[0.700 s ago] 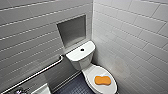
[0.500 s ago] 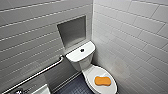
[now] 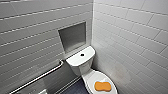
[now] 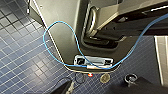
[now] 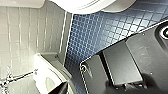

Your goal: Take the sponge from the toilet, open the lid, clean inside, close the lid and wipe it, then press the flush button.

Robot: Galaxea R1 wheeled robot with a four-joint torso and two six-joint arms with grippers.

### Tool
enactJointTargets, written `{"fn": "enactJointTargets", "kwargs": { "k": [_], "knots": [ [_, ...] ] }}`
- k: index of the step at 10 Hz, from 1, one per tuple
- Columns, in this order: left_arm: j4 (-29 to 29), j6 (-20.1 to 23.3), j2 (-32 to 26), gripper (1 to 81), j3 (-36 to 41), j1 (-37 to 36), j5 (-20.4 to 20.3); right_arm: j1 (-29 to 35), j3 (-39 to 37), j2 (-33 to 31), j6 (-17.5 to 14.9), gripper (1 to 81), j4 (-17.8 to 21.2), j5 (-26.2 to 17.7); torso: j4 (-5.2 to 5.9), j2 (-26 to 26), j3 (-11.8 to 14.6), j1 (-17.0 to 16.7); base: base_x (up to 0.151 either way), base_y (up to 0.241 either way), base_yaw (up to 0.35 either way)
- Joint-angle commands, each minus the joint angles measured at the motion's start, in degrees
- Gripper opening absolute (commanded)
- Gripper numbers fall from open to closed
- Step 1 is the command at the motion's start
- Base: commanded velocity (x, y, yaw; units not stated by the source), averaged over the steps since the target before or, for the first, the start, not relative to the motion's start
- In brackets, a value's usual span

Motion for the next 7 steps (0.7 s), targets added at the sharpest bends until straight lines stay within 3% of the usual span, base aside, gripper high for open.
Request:
{"fn": "enactJointTargets", "kwargs": {
  "k": [1, 3, 5, 6, 7],
  "knots": [
    [0.0, 0.3, 0.0, 81.1, 0.3, 1.4, 4.5, 6.9, 0.3, -3.0, 0.6, 81.1, 3.8, -2.8, 0.00, -5.6, 0.0, 3.6, 0.000, 0.000, 0.000],
    [-0.1, 0.3, -0.1, 81.1, 0.3, 1.7, 4.5, 9.3, 0.2, -2.3, 0.6, 81.1, 5.5, -2.6, 0.00, -9.8, -4.8, 6.2, 0.000, 0.000, 0.000],
    [-0.2, 0.3, -0.1, 81.1, 0.3, 1.7, 4.5, 11.0, 0.0, -2.1, 0.7, 81.1, 7.2, -2.5, 0.00, -13.2, -7.6, 8.3, 0.000, 0.000, 0.000],
    [-0.2, 0.3, 0.0, 81.1, 0.3, 1.8, 4.5, 12.2, 0.0, -2.1, 0.7, 81.1, 8.1, -2.6, 0.00, -15.2, -4.1, 9.6, 0.000, 0.000, 0.000],
    [-0.2, 0.3, 0.0, 81.1, 0.3, 1.9, 4.5, 13.5, -0.1, -1.7, 0.7, 81.1, 8.9, -2.6, 0.00, -17.1, -5.9, 10.9, 0.000, 0.000, 0.000]
  ]
}}
